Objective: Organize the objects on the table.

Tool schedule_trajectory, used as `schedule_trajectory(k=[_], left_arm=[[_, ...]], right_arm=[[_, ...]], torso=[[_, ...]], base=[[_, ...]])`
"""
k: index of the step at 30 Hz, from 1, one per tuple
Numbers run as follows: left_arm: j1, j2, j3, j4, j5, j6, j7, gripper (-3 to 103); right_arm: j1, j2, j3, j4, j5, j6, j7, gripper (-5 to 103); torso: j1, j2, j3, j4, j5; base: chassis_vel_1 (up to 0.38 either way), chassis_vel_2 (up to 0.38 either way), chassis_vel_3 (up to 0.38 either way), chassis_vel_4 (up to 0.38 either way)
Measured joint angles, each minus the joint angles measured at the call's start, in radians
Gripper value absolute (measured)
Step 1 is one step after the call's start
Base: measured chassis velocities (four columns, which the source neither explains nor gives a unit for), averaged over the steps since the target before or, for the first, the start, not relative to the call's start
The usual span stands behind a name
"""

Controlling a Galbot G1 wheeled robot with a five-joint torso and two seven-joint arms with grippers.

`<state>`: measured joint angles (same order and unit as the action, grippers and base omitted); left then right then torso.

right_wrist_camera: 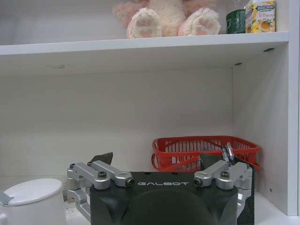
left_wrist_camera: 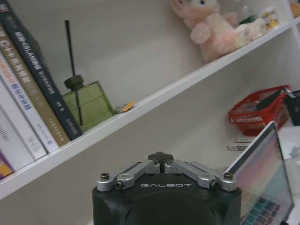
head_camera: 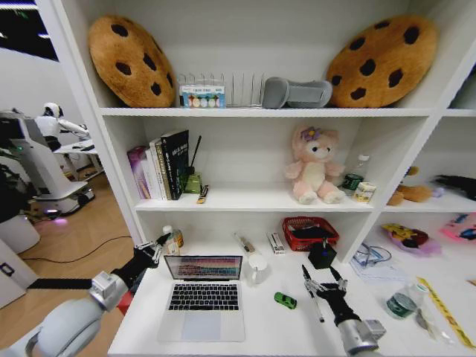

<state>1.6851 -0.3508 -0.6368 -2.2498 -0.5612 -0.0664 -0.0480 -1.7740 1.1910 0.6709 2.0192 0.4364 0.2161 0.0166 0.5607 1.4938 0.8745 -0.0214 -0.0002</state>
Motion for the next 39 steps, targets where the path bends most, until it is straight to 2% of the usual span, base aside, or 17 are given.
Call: schedule_trajectory(k=[1,2,4,8,10,11,12,13,15,17,20,25,29,31,34,36,39], left_arm=[[-0.002,0.042,0.0,-0.006,-0.019,0.0,0.001,0],[-0.002,0.042,0.0,-0.006,-0.019,0.0,0.001,0],[-0.003,0.127,-0.014,-0.01,-0.067,0.001,0.005,0],[-0.001,0.194,-0.037,-0.005,-0.117,0.002,0.012,0],[0.011,0.265,-0.061,0.002,-0.147,0.002,0.032,0],[0.011,0.265,-0.061,0.002,-0.147,0.002,0.032,0],[0.02,0.315,-0.07,0.007,-0.156,-0.001,0.048,0],[0.02,0.315,-0.07,0.007,-0.156,-0.001,0.048,0],[0.032,0.388,-0.083,0.031,-0.167,-0.008,0.063,0],[0.037,0.411,-0.089,0.042,-0.173,-0.01,0.065,0],[0.055,0.5,-0.112,0.09,-0.192,-0.028,0.079,0],[0.098,0.566,-0.142,0.135,-0.208,-0.041,0.084,0],[0.207,0.635,-0.207,0.167,-0.2,-0.051,0.087,0],[0.215,0.638,-0.212,0.168,-0.199,-0.051,0.087,0],[0.365,0.715,-0.351,0.192,-0.211,-0.048,0.084,0],[0.399,0.75,-0.395,0.196,-0.228,-0.043,0.081,0],[0.386,0.794,-0.38,0.195,-0.244,-0.042,0.083,0]], right_arm=[[-0.003,0.006,-0.002,0.0,-0.004,0.001,0.0,100],[-0.003,0.006,-0.002,0.0,-0.004,0.001,0.0,100],[-0.007,0.017,-0.004,0.0,-0.011,0.005,0.0,100],[-0.008,0.023,-0.005,-0.001,-0.012,0.009,0.0,100],[-0.008,0.026,-0.004,-0.007,-0.012,0.013,0.0,100],[-0.008,0.026,-0.004,-0.007,-0.012,0.013,0.0,100],[-0.008,0.026,-0.001,-0.011,-0.011,0.015,0.0,100],[-0.008,0.026,-0.001,-0.011,-0.011,0.015,0.0,100],[-0.007,0.026,0.001,-0.017,-0.01,0.019,0.001,100],[-0.007,0.026,0.001,-0.019,-0.009,0.02,0.001,100],[-0.009,0.031,0.001,-0.027,-0.009,0.024,0.001,100],[-0.009,0.039,-0.003,-0.034,-0.015,0.027,0.001,100],[-0.008,0.043,-0.004,-0.036,-0.017,0.027,0.001,100],[-0.008,0.043,-0.003,-0.036,-0.017,0.027,0.001,100],[-0.009,0.047,0.0,-0.042,-0.016,0.029,0.002,100],[-0.013,0.05,0.0,-0.043,-0.017,0.031,0.002,100],[-0.02,0.056,0.001,-0.048,-0.019,0.039,0.002,100]], torso=[[0.0,0.0,0.0,-0.0002,0.0002],[0.0,0.0,0.0,-0.0002,0.0002],[0.0,0.0,0.0,-0.0003,0.0002],[0.0,0.0,0.0,-0.0001,0.0002],[0.0,0.0,0.0,0.0,0.0002],[0.0,0.0,0.0,0.0,0.0002],[0.0,0.0,0.0,0.0,0.0],[0.0,0.0,0.0,0.0,0.0],[0.0,0.0,0.0,-0.0001,0.0002],[0.0,0.0,0.0,-0.0002,0.0002],[0.0,0.0,0.0,-0.0001,0.0001],[0.0,0.0,0.0,0.0,0.0002],[0.0,0.0,0.0,0.0,0.0002],[0.0,0.0,0.0,0.0,0.0002],[0.0,0.0,0.0,0.0002,-0.0002],[0.0,0.0,0.0,-0.0006,0.0002],[0.0,0.0,0.0,-0.001,0.0003]], base=[[0.0,0.0,0.0,0.0],[0.0,0.0,0.0,0.0],[0.0,0.0,0.0,0.0],[0.0,0.0,0.0,0.0],[0.0,0.0,0.0,0.0],[0.0,0.0,0.0,0.0],[0.0,0.0,0.0,0.0],[0.0,0.0,0.0,0.0],[0.0,0.0,0.0,0.0],[0.0,0.0,0.0,0.0],[0.0,0.0,0.0,0.0],[0.0,0.0,0.0,0.0],[0.0,0.0,0.0,0.0],[0.0,0.0,0.0,0.0],[0.0,0.0,0.0,0.0],[0.0,0.0,0.0,0.0],[0.0,0.0,0.0,0.0]])
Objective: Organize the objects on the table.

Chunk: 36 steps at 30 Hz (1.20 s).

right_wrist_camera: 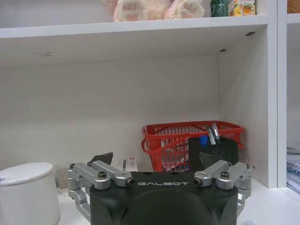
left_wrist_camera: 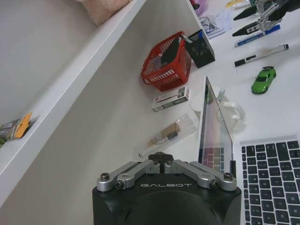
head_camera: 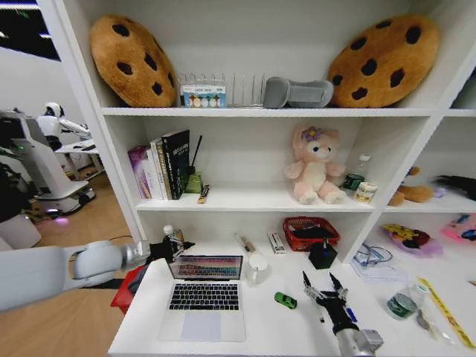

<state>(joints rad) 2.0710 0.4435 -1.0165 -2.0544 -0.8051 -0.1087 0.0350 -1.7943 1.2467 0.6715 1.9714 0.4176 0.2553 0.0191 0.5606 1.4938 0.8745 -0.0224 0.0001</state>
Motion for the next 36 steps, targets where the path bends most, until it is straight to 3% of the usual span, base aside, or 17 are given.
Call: schedule_trajectory(k=[5,10,18,21,23,24,26,27,29,30,32,35,36], left_arm=[[-0.05,-0.014,0.078,-0.021,0.022,-0.005,0.008,0],[-0.044,-0.044,0.097,-0.06,0.054,0.004,0.005,0],[-0.104,-0.087,0.26,-0.179,0.121,0.022,-0.005,0],[-0.104,-0.092,0.27,-0.188,0.128,0.024,-0.008,0],[-0.113,-0.125,0.399,-0.242,0.188,0.038,-0.026,0],[-0.113,-0.125,0.399,-0.242,0.188,0.038,-0.026,0],[-0.097,-0.172,0.495,-0.257,0.261,0.049,-0.043,0],[-0.097,-0.172,0.495,-0.257,0.261,0.049,-0.043,0],[-0.061,-0.255,0.529,-0.252,0.295,0.07,-0.058,0],[-0.061,-0.255,0.529,-0.252,0.295,0.07,-0.058,0],[-0.066,-0.323,0.545,-0.239,0.313,0.069,-0.064,0],[-0.069,-0.348,0.536,-0.238,0.309,0.067,-0.067,-2],[-0.071,-0.383,0.507,-0.24,0.289,0.068,-0.074,3]], right_arm=[[0.003,-0.001,0.001,-0.016,0.006,0.009,0.001,100],[0.012,-0.008,-0.001,-0.019,0.01,0.009,0.005,100],[0.009,-0.017,0.002,-0.008,0.015,0.009,0.011,100],[0.009,-0.016,0.002,-0.008,0.015,0.009,0.011,100],[0.01,-0.005,0.003,-0.008,0.016,0.008,0.015,100],[0.01,-0.005,0.003,-0.008,0.016,0.008,0.015,100],[0.02,0.009,-0.001,-0.006,0.015,0.004,0.018,100],[0.02,0.009,-0.001,-0.006,0.015,0.004,0.018,100],[0.024,0.012,-0.003,-0.007,0.014,-0.001,0.021,100],[0.024,0.012,-0.003,-0.007,0.014,-0.001,0.021,100],[0.017,0.003,-0.001,-0.008,0.014,-0.002,0.022,100],[0.014,-0.002,0.0,-0.008,0.015,-0.003,0.022,100],[0.01,-0.01,0.001,-0.005,0.015,-0.004,0.022,100]], torso=[[0.0,0.0,0.0,0.0015,-0.0002],[0.0,0.0,0.0,0.0012,-0.0002],[0.0,0.0,0.0,0.0009,-0.0001],[0.0,0.0,0.0,0.0008,-0.0001],[0.0,0.0,0.0,0.0007,-0.0004],[0.0,0.0,0.0,0.0007,-0.0004],[0.0,0.0,0.0,0.001,-0.0001],[0.0,0.0,0.0,0.001,-0.0001],[0.0,0.0,0.0,0.0012,-0.0005],[0.0,0.0,0.0,0.0012,-0.0005],[0.0,0.0,0.0,0.001,-0.0003],[0.0,0.0,0.0,0.001,-0.0002],[0.0,0.0,0.0,0.0008,-0.0002]], base=[[0.0,0.0,0.0,0.0],[0.0,0.0,0.0,0.0],[0.0,0.0,0.0,0.0],[0.0,0.0,0.0,0.0],[0.0,0.0,0.0,0.0],[0.0,0.0,0.0,0.0],[0.0,0.0,0.0,0.0],[0.0,0.0,0.0,0.0],[0.0,0.0,0.0,0.0],[0.0,0.0,0.0,0.0],[0.0,0.0,0.0,0.0],[0.0,0.0,0.0,0.0],[0.0,0.0,0.0,0.0]])
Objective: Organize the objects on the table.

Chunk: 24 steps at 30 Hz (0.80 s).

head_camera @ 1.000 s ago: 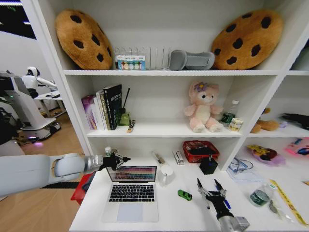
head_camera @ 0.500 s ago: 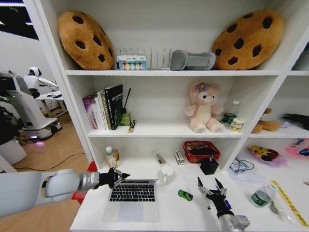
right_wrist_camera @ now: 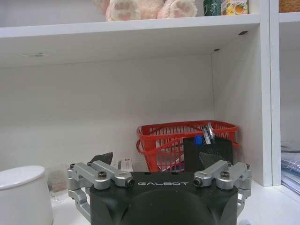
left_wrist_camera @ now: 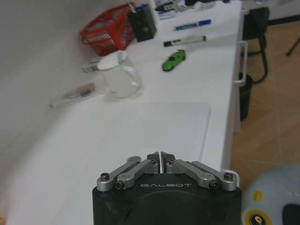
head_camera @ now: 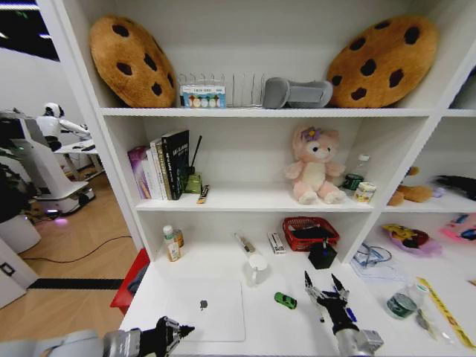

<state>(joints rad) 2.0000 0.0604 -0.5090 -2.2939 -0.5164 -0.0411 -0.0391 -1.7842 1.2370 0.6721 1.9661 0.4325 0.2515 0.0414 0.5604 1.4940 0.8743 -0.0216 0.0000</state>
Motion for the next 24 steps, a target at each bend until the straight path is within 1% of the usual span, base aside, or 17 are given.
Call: schedule_trajectory(k=[1,2,6,7,9,10,12,13,14,15,16,17,19,20,21,23,24], left_arm=[[-0.003,-0.046,-0.042,-0.005,-0.029,0.003,-0.008,8],[-0.003,-0.046,-0.042,-0.005,-0.029,0.003,-0.008,8],[-0.029,-0.23,-0.127,-0.014,-0.079,0.003,-0.034,30],[-0.029,-0.23,-0.127,-0.014,-0.079,0.003,-0.034,30],[-0.029,-0.382,-0.158,-0.007,-0.081,0.002,-0.041,41],[-0.029,-0.382,-0.158,-0.007,-0.081,0.002,-0.041,41],[-0.032,-0.506,-0.179,0.004,-0.077,-0.001,-0.043,46],[-0.033,-0.581,-0.202,0.01,-0.081,-0.003,-0.045,57],[-0.033,-0.581,-0.202,0.01,-0.081,-0.003,-0.045,57],[-0.035,-0.652,-0.233,0.018,-0.089,-0.003,-0.048,63],[-0.035,-0.652,-0.233,0.018,-0.089,-0.003,-0.048,63],[-0.037,-0.691,-0.253,0.026,-0.097,-0.003,-0.051,63],[-0.041,-0.808,-0.309,0.045,-0.126,-0.003,-0.059,80],[-0.041,-0.808,-0.309,0.045,-0.126,-0.003,-0.059,80],[-0.04,-0.877,-0.341,0.055,-0.137,-0.003,-0.06,85],[-0.038,-0.913,-0.358,0.061,-0.143,-0.005,-0.06,90],[-0.034,-1.027,-0.419,0.076,-0.189,-0.013,-0.056,98]], right_arm=[[-0.004,-0.011,0.0,0.006,0.0,-0.002,0.0,100],[-0.004,-0.011,0.0,0.006,0.0,-0.002,0.0,100],[-0.018,-0.044,0.004,0.04,0.002,-0.019,0.004,100],[-0.018,-0.044,0.004,0.04,0.002,-0.019,0.004,100],[-0.054,-0.08,0.016,0.071,0.006,-0.023,-0.003,100],[-0.054,-0.08,0.016,0.071,0.006,-0.023,-0.003,100],[-0.086,-0.11,0.021,0.093,0.003,-0.021,-0.014,100],[-0.111,-0.131,0.022,0.108,-0.001,-0.016,-0.023,100],[-0.111,-0.131,0.022,0.108,-0.001,-0.016,-0.023,100],[-0.134,-0.147,0.022,0.118,-0.01,-0.007,-0.031,100],[-0.134,-0.147,0.022,0.118,-0.01,-0.007,-0.031,100],[-0.15,-0.158,0.023,0.121,-0.017,0.0,-0.036,100],[-0.198,-0.186,0.026,0.121,-0.02,0.017,-0.054,100],[-0.198,-0.186,0.026,0.121,-0.02,0.017,-0.054,100],[-0.223,-0.205,0.032,0.111,-0.02,0.034,-0.073,100],[-0.238,-0.22,0.035,0.102,-0.019,0.048,-0.087,100],[-0.256,-0.263,0.034,0.046,-0.019,0.103,-0.125,100]], torso=[[0.0,0.0,0.0,-0.0001,0.0001],[0.0,0.0,0.0,-0.0001,0.0001],[0.0,0.0,0.0,0.0001,0.0003],[0.0,0.0,0.0,0.0001,0.0003],[0.0,0.0,0.0,0.0003,0.0],[0.0,0.0,0.0,0.0003,0.0],[0.0,0.0,0.0,0.0003,-0.0002],[0.0,0.0,0.0,0.0003,0.0],[0.0,0.0,0.0,0.0003,0.0],[0.0,0.0,0.0,0.0003,0.0001],[0.0,0.0,0.0,0.0003,0.0001],[0.0,0.0,0.0,0.0002,0.0],[0.0,0.0,0.0,-0.0003,0.0003],[0.0,0.0,0.0,-0.0003,0.0003],[0.0,0.0,0.0,-0.0002,0.0],[0.0,0.0,0.0,-0.0001,0.0001],[0.0,0.0,0.0,0.0002,0.0]], base=[[0.0,0.0,0.0,0.0],[0.0,0.0,0.0,0.0],[0.0,0.0,0.0,0.0],[0.0,0.0,0.0,0.0],[0.0,0.0,0.0,0.0],[0.0,0.0,0.0,0.0],[0.0,0.0,0.0,0.0],[0.0,0.0,0.0,0.0],[0.0,0.0,0.0,0.0],[0.0,0.0,0.0,0.0],[0.0,0.0,0.0,0.0],[0.0,0.0,0.0,0.0],[0.0,0.0,0.0,0.0],[0.0,0.0,0.0,0.0],[0.0,0.0,0.0,0.0],[0.0,0.0,0.0,0.0],[0.0,0.0,0.0,0.0]])
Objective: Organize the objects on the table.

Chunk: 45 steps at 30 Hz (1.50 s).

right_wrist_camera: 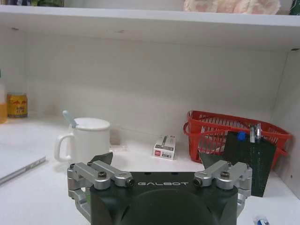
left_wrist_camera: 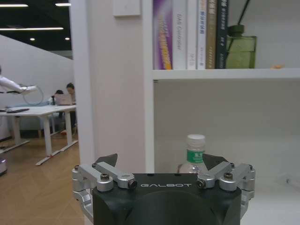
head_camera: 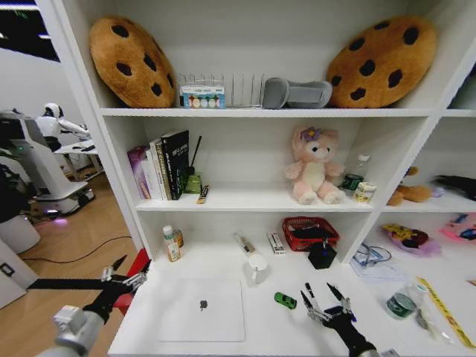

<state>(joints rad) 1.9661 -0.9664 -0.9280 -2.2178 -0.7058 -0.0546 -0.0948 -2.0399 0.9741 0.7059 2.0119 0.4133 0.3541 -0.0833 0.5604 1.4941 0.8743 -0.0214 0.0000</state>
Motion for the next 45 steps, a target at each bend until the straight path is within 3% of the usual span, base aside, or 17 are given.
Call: schedule_trajectory(k=[1,6,12,14,17,28,34,45], left_arm=[[0.019,-0.034,-0.03,-0.017,-0.028,-0.005,0.016,100],[0.037,-0.037,-0.041,-0.046,-0.038,-0.011,0.032,100],[0.019,-0.052,-0.01,-0.048,-0.01,-0.005,0.027,100],[0.007,-0.066,0.01,-0.053,0.007,0.004,0.019,100],[-0.005,-0.077,0.03,-0.056,0.024,0.011,0.01,100],[-0.022,-0.087,0.068,-0.065,0.068,0.022,-0.004,100],[-0.011,-0.09,0.061,-0.072,0.08,0.021,-0.004,100],[-0.004,-0.092,0.066,-0.096,0.1,0.026,-0.015,100]], right_arm=[[0.009,-0.024,-0.011,-0.028,0.013,0.012,-0.017,100],[0.019,-0.059,-0.021,-0.058,0.066,0.022,-0.074,100],[0.026,-0.125,-0.025,-0.105,0.152,0.043,-0.167,100],[0.049,-0.182,-0.03,-0.147,0.187,0.065,-0.231,100],[0.087,-0.234,-0.043,-0.185,0.223,0.072,-0.294,100],[0.183,-0.373,-0.121,-0.278,0.299,0.045,-0.455,100],[0.257,-0.396,-0.215,-0.312,0.305,0.032,-0.489,100],[0.42,-0.402,-0.369,-0.375,0.326,0.005,-0.484,99]], torso=[[0.0,0.0,0.0,-0.0001,0.0003],[0.0,0.0,0.0,0.0001,0.0005],[0.0,0.0,0.0,-0.0008,0.0],[0.0,0.0,0.0,0.0002,0.0002],[0.0,0.0,0.0,-0.0002,0.0002],[0.0,0.0,0.0,-0.0003,0.0],[0.0,0.0,0.0,-0.0001,0.0001],[0.0,0.0,0.0,-0.0001,0.0]], base=[[0.0,0.0,0.0,0.0],[0.0,0.0,0.0,0.0],[0.0,0.0,0.0,0.0],[0.0,0.0,0.0,0.0],[0.0,0.0,0.0,0.0],[0.0,0.0,0.0,0.0],[0.0,0.0,0.0,0.0],[0.0,0.0,0.0,0.0]])
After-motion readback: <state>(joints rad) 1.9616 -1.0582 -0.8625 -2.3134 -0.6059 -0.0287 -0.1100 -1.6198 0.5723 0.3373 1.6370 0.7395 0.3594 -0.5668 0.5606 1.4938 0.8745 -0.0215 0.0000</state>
